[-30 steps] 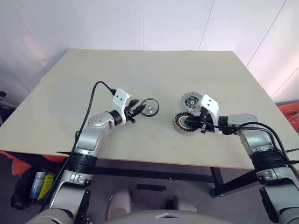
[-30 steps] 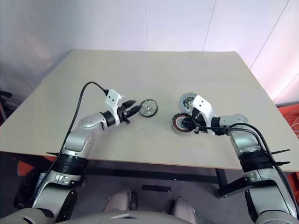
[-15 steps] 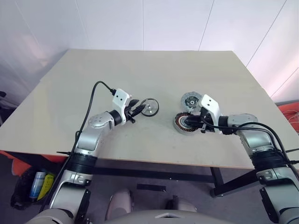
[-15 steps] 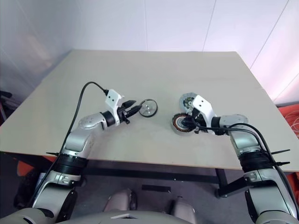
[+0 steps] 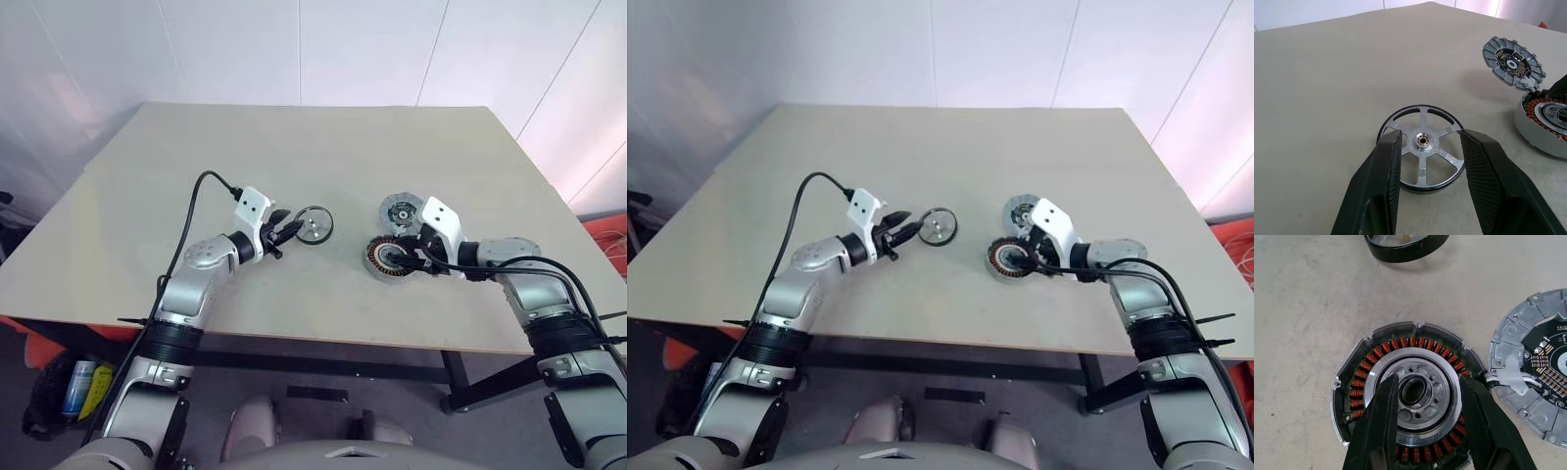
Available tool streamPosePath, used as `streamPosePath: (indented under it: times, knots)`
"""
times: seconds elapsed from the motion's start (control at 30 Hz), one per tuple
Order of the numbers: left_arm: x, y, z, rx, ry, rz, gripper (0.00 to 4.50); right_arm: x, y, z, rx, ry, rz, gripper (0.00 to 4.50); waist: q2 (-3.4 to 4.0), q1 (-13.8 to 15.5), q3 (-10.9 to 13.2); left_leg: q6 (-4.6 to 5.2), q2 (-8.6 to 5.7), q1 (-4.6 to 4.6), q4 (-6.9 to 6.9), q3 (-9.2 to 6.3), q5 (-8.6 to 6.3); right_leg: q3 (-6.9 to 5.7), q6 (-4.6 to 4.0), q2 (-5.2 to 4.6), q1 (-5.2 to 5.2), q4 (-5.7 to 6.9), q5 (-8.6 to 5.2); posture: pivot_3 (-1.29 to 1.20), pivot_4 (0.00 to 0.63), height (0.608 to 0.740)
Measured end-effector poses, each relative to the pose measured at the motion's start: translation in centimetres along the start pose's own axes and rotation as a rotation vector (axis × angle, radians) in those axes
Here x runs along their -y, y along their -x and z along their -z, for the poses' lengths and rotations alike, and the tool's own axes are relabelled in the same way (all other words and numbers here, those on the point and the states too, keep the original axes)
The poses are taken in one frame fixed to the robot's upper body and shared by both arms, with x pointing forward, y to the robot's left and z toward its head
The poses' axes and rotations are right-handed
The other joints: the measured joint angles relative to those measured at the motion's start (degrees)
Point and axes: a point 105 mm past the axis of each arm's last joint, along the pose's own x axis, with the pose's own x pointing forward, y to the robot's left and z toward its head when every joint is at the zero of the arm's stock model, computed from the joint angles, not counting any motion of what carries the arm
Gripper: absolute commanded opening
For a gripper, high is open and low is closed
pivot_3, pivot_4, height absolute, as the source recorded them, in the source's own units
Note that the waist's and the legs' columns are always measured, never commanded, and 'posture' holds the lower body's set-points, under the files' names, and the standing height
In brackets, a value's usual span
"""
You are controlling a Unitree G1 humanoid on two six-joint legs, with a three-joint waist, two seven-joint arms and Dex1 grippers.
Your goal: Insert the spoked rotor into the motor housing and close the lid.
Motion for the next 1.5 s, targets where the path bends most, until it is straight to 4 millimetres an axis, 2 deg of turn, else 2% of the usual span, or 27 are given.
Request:
streamPosePath:
  times: [0.07,0.2,0.23,0.47,0.63,0.83,1.13,1.5]
  knots:
    - [0.0,0.0,0.0,0.0,0.0,0.0,2.0,0.3,0.1,-0.5,0.027,-0.005,0.009,1.58,0.0,0.0,0.0,0.0,0.0,0.0,0.0,0.0,0.0,0.0,0.0,0.0,0.0,0.0,0.0,0.0,0.0,0.74]
    - [0.0,0.0,0.0,-0.001,-0.001,0.0,2.0,0.4,0.3,-0.7,0.036,-0.005,0.004,0.2,0.0,0.0,0.0,0.0,0.0,0.0,0.0,0.0,0.0,0.0,0.0,0.0,0.0,-0.01,0.0,0.0,0.0,0.74]
    - [0.0,0.0,0.0,-0.001,-0.001,-0.001,2.0,0.3,0.3,-0.7,0.036,-0.007,-0.001,0.03,0.0,0.0,0.0,0.0,0.0,0.0,0.0,0.0,0.0,0.0,0.0,0.0,0.0,-0.01,0.0,0.0,0.0,0.74]
    - [0.0,0.0,-0.1,0.004,-0.006,-0.001,2.0,0.0,0.2,-0.4,0.03,-0.011,-0.015,0.03,0.0,0.0,0.0,0.0,0.0,0.0,0.0,0.0,0.0,0.0,0.0,0.0,0.0,0.0,0.0,0.0,0.0,0.74]
    - [-0.1,0.0,-0.1,0.005,-0.008,-0.002,2.0,-0.7,-0.7,0.4,0.015,-0.032,-0.029,0.03,0.0,0.0,0.0,0.0,0.0,0.0,0.0,0.0,0.0,0.0,0.0,0.0,-0.01,0.0,0.0,0.0,0.0,0.74]
    - [-0.1,0.0,-0.1,0.003,-0.011,-0.004,2.0,-0.5,-1.1,0.7,0.029,-0.032,-0.009,0.03,-0.01,0.0,0.0,-0.2,0.0,0.18,0.0,0.0,-0.11,0.0,0.0,0.0,0.16,0.0,0.0,0.0,0.0,0.74]
    - [-0.1,0.0,-0.1,0.0,-0.016,-0.006,2.0,-1.2,-0.9,0.1,0.046,-0.056,-0.06,0.03,-0.01,0.0,0.0,-0.21,0.01,0.09,0.0,-0.01,-0.1,0.0,0.0,0.0,0.08,0.0,0.0,0.0,0.0,0.74]
    - [-0.1,0.0,-0.1,0.0,-0.023,-0.006,2.0,-0.7,-0.3,-0.2,0.057,-0.054,-0.041,0.03,-0.01,0.0,0.0,-0.2,0.0,0.06,0.0,0.0,-0.1,0.0,0.0,0.0,0.05,-0.01,0.0,0.0,0.0,0.74]
